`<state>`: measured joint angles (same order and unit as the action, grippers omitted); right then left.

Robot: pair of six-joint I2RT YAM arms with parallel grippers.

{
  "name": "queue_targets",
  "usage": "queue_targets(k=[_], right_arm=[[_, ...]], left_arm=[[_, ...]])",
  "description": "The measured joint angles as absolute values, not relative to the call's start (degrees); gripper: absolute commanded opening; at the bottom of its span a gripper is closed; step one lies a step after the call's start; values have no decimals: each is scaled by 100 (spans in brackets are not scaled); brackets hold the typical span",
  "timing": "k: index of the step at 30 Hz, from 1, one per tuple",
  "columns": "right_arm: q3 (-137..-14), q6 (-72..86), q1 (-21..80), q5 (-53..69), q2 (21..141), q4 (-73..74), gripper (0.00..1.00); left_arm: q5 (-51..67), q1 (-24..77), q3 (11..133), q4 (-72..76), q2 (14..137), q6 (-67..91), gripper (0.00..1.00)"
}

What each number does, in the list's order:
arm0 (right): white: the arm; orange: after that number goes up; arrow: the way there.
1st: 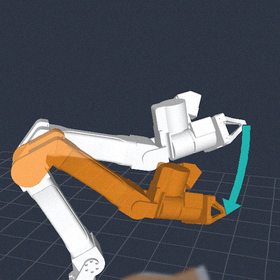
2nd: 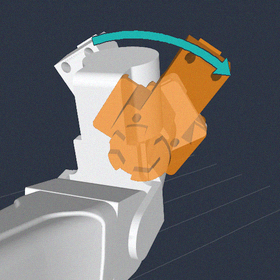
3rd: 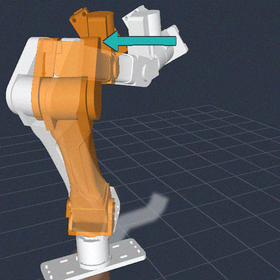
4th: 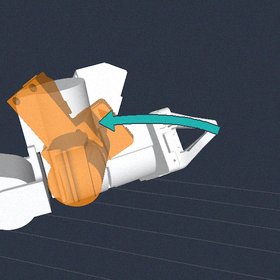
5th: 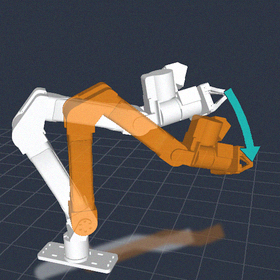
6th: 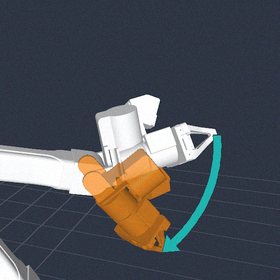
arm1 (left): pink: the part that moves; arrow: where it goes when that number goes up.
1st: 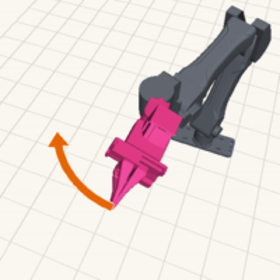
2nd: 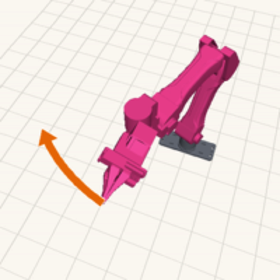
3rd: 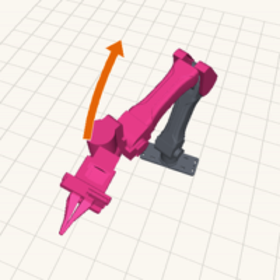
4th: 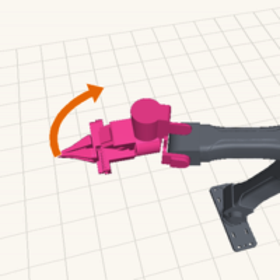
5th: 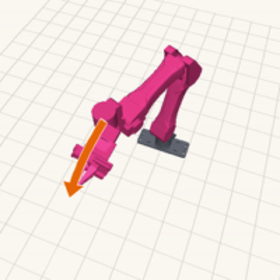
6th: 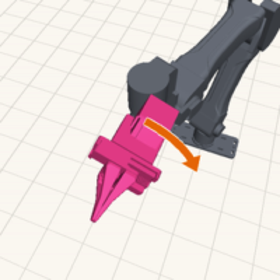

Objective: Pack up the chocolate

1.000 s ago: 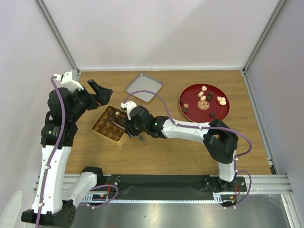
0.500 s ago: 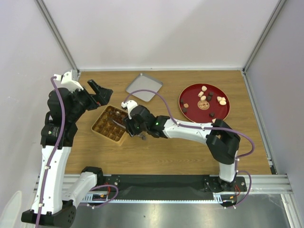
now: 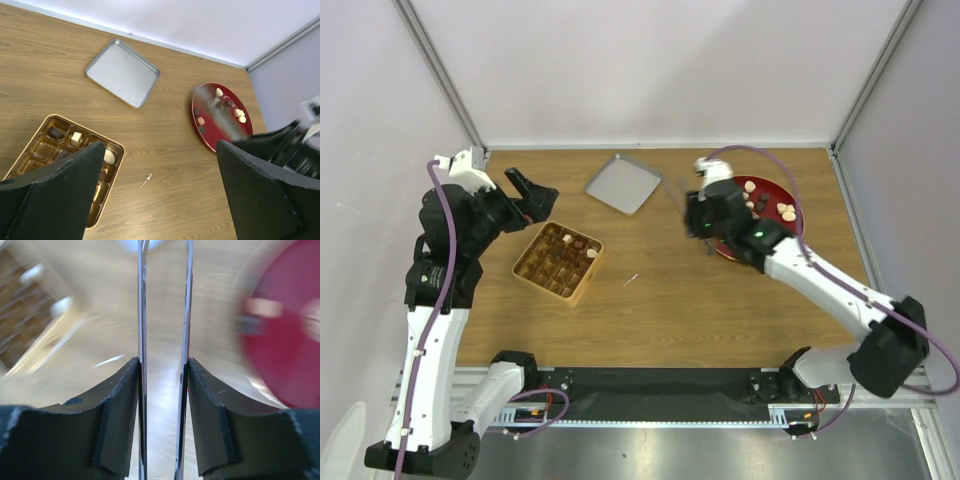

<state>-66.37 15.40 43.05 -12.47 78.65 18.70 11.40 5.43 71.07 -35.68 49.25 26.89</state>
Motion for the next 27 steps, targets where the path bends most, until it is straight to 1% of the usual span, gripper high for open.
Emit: queue_targets(k=[3,6,10,18,27], right_arm=[[-6501,1605,3404,-1448,7478,2265,46],[-6394,1678,2578,-1627,7380,2672,46],[-6237,1693,1929,-1715,7478,3092,46],[-6222,1693,1275,-1747,8204,3170,45],[-6222,1691,1072,-1533,8840,2869,47]], left_arm=[[1227,543,7107,-3551,4939,2694,100],[1273,543,7102,-3518,4947,2692,100],[1315,543,7076,-3485,4943,2694,100],[1415,543,6849,-3437,4939,2703,100],[1424,543,6744,-3400,4950,2700,100]])
